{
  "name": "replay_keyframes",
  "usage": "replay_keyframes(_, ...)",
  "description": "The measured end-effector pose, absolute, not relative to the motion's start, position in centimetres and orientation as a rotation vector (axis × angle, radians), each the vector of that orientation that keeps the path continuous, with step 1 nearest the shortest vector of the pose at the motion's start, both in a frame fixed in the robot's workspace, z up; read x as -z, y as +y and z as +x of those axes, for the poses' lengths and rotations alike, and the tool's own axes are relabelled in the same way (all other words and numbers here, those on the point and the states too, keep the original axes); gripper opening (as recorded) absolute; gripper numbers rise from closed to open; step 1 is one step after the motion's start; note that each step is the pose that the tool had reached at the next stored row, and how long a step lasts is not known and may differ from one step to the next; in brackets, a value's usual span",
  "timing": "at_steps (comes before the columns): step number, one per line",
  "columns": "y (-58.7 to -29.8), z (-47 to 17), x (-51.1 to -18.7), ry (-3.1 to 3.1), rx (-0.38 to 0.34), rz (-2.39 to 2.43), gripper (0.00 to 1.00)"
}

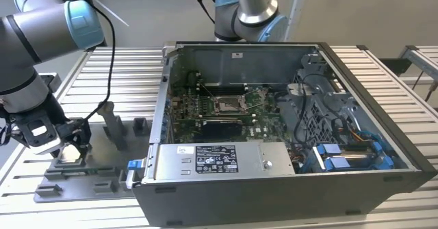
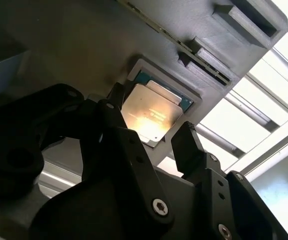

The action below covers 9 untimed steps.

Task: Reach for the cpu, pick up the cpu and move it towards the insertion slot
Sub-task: 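Pick up the cpu and move it towards the insertion slot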

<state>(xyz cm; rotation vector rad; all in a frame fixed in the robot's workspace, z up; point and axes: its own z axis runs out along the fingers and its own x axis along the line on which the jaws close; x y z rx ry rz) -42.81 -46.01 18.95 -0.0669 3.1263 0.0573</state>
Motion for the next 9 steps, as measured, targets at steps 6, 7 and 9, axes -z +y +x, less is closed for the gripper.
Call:
replay_keyframes(6,-46.01,-42.82,-18.78,3.126,-0.057,-0.067,1.0)
replay_keyframes(7,-46.01,-42.82,-18.78,3.126,-0.057,-0.067,1.0)
replay_keyframes(9,-46.01,-42.82,-18.76,3.126,-0.057,-0.067,1.0)
